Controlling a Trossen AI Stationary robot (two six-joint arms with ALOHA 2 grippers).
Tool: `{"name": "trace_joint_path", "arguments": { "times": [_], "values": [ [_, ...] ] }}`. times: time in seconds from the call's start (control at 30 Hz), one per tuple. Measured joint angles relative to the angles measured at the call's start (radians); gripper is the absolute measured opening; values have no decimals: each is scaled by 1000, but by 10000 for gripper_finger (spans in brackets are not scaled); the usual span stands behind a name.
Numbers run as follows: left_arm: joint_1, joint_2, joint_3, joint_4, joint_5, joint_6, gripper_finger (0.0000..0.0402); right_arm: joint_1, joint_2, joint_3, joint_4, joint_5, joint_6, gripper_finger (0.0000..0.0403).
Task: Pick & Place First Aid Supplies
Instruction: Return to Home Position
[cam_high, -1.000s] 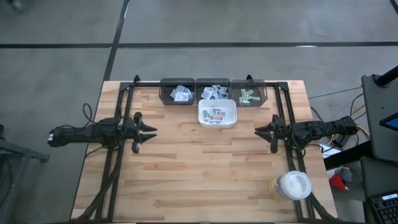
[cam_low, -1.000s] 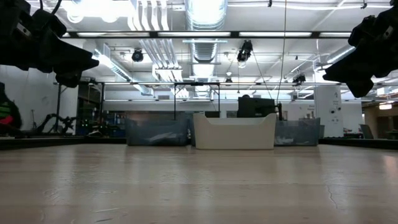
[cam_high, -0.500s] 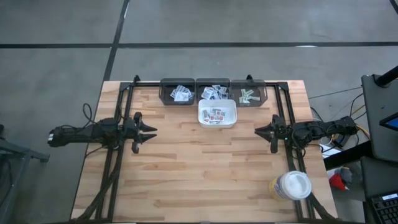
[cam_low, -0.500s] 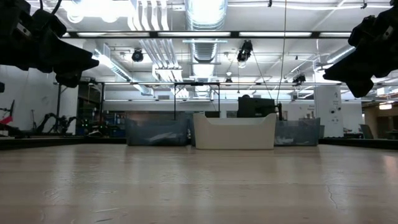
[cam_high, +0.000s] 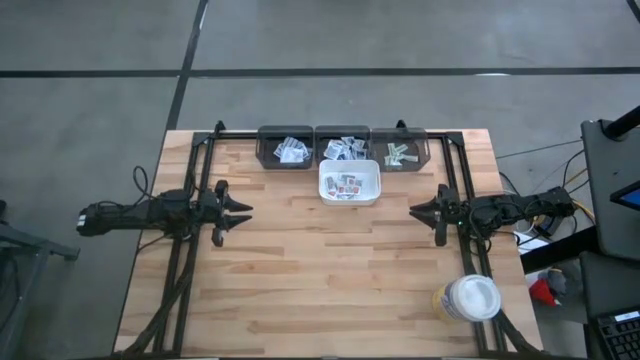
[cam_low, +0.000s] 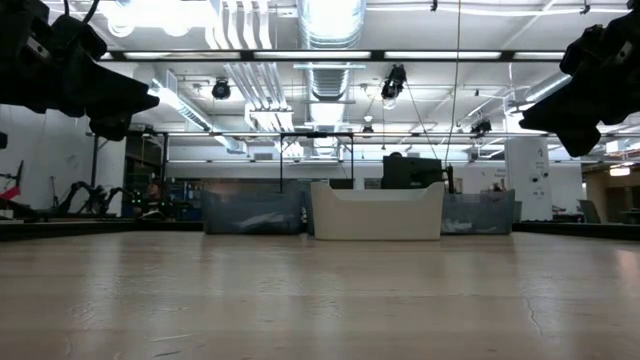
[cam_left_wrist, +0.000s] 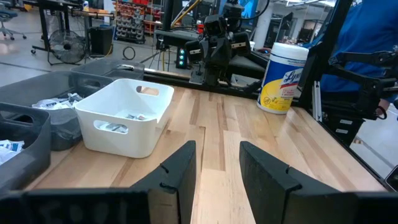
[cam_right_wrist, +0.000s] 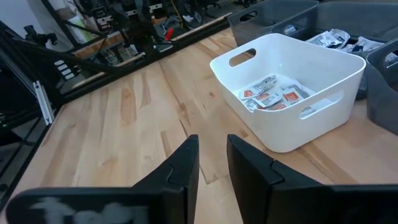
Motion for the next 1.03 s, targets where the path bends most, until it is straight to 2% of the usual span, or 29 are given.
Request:
{"name": "trace_joint_path", "arguments": {
  "times": [0.4, 1.03],
  "values": [
    [0, 0, 0, 0, 0, 0, 124, 0, 0, 0, 0, 0, 0, 91],
    [0, 0, 0, 0, 0, 0, 124, 0, 0, 0, 0, 0, 0, 64]
  ]
}}
